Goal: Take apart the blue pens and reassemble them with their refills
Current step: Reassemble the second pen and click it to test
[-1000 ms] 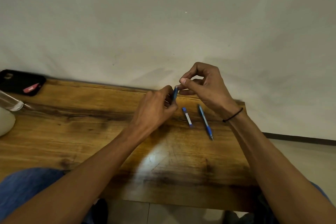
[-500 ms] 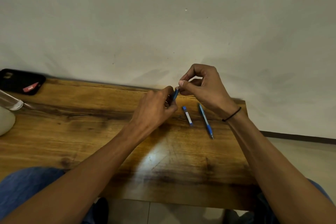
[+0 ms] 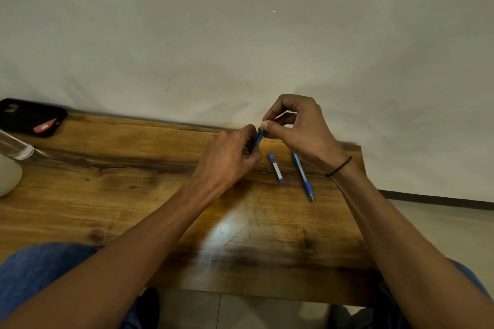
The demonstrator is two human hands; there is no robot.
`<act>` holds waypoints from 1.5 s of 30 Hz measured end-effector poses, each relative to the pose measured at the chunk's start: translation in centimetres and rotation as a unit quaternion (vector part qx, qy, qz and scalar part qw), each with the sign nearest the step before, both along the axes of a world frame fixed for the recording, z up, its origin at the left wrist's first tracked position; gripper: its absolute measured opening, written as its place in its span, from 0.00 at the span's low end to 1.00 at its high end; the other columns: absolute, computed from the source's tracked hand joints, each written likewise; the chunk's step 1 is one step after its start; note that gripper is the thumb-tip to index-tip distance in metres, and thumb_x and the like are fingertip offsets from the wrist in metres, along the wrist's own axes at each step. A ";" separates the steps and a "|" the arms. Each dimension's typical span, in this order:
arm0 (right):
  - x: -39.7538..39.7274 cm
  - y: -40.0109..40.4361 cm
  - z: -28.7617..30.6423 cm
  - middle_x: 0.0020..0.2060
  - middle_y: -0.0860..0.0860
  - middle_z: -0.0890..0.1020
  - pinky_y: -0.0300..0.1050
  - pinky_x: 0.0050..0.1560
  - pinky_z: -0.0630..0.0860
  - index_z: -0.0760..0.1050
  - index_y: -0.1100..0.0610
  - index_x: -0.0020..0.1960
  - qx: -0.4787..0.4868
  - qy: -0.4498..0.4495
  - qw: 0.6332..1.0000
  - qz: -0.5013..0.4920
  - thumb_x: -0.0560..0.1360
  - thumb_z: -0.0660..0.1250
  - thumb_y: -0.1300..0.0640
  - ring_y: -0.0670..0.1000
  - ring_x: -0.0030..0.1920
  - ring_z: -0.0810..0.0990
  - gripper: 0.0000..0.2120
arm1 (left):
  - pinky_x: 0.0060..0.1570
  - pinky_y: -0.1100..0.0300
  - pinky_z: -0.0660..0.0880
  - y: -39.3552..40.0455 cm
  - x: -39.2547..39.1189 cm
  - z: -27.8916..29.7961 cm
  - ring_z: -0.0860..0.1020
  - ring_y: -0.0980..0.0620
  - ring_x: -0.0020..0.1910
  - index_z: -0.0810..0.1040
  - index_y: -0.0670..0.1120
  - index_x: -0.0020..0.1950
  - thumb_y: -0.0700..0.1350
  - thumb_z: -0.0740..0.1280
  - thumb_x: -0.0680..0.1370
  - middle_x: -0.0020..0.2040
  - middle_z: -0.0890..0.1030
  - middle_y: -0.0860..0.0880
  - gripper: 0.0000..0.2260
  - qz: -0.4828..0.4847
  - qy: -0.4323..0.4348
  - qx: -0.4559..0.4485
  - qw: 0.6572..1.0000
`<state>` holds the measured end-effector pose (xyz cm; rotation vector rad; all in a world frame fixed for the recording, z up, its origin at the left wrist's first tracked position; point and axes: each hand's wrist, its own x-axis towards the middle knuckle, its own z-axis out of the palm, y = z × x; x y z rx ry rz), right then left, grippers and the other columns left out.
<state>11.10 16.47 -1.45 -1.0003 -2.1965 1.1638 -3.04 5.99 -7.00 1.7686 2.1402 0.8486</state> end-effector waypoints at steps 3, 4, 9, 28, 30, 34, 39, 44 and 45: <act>-0.1 -0.1 0.0 0.42 0.50 0.86 0.55 0.51 0.86 0.82 0.58 0.46 0.006 -0.008 1.000 0.000 0.75 0.76 0.63 0.49 0.43 0.87 0.03 | 0.44 0.49 0.84 0.0 0.0 0.1 0.86 0.50 0.41 0.80 0.46 0.61 0.46 0.70 0.81 0.47 0.87 0.48 0.10 0.000 -0.002 -0.002 1.000; -0.1 -0.1 0.0 0.42 0.50 0.86 0.55 0.51 0.86 0.82 0.58 0.46 0.006 -0.008 1.000 -0.001 0.75 0.76 0.63 0.49 0.44 0.87 0.03 | 0.44 0.49 0.84 0.0 -0.1 0.1 0.86 0.50 0.41 0.80 0.46 0.61 0.46 0.70 0.81 0.47 0.87 0.48 0.10 0.000 -0.002 -0.002 1.000; -0.1 -0.1 0.0 0.42 0.49 0.86 0.55 0.52 0.85 0.83 0.57 0.45 0.011 -0.015 1.000 -0.007 0.75 0.76 0.63 0.48 0.44 0.87 0.04 | 0.44 0.50 0.85 0.1 -0.1 -0.1 0.86 0.50 0.41 0.80 0.46 0.62 0.47 0.70 0.81 0.48 0.87 0.48 0.11 0.000 0.004 -0.001 1.000; 2.5 2.1 -4.9 0.46 0.51 0.84 0.56 0.52 0.82 0.81 0.54 0.51 0.072 -0.295 0.947 0.106 0.77 0.73 0.60 0.51 0.49 0.81 0.04 | 0.43 0.54 0.85 0.3 -0.4 -0.3 0.86 0.55 0.39 0.80 0.50 0.51 0.45 0.72 0.78 0.42 0.87 0.53 0.03 0.028 -0.043 0.029 0.998; 2.4 1.6 -5.6 0.44 0.50 0.84 0.55 0.50 0.82 0.79 0.52 0.49 0.077 -0.308 0.939 0.133 0.75 0.76 0.58 0.51 0.47 0.81 0.07 | 0.43 0.54 0.85 0.4 -0.4 -0.3 0.85 0.55 0.40 0.80 0.50 0.51 0.46 0.72 0.78 0.42 0.87 0.53 0.04 0.028 -0.042 0.028 0.998; 1.5 0.2 -7.4 0.45 0.50 0.81 0.55 0.46 0.81 0.75 0.49 0.47 0.126 -0.328 0.922 0.161 0.75 0.75 0.57 0.56 0.47 0.81 0.09 | 0.42 0.57 0.84 0.4 -0.3 -0.4 0.85 0.56 0.39 0.79 0.51 0.51 0.46 0.72 0.78 0.42 0.86 0.54 0.04 0.025 -0.039 0.027 0.999; 1.5 -0.4 -8.6 0.49 0.53 0.83 0.59 0.47 0.82 0.78 0.53 0.50 0.160 -0.316 0.921 0.160 0.78 0.72 0.57 0.59 0.48 0.82 0.04 | 0.41 0.57 0.83 0.3 -0.2 -0.5 0.85 0.55 0.39 0.77 0.51 0.49 0.46 0.72 0.78 0.42 0.86 0.53 0.04 0.022 -0.038 0.026 0.999; 1.4 0.8 -6.5 0.45 0.48 0.84 0.55 0.48 0.84 0.81 0.55 0.47 0.121 -0.181 0.972 0.087 0.76 0.74 0.61 0.50 0.45 0.84 0.04 | 0.44 0.54 0.85 0.3 -0.2 -0.5 0.86 0.54 0.41 0.80 0.50 0.53 0.47 0.72 0.79 0.44 0.88 0.52 0.04 0.019 -0.036 0.029 0.999; 1.4 1.0 -5.7 0.44 0.48 0.84 0.52 0.46 0.85 0.81 0.55 0.47 0.090 -0.139 0.984 0.065 0.76 0.75 0.61 0.47 0.44 0.85 0.04 | 0.44 0.53 0.85 0.4 -0.1 -0.5 0.86 0.54 0.41 0.80 0.50 0.53 0.47 0.72 0.79 0.44 0.88 0.52 0.05 0.020 -0.034 0.028 0.999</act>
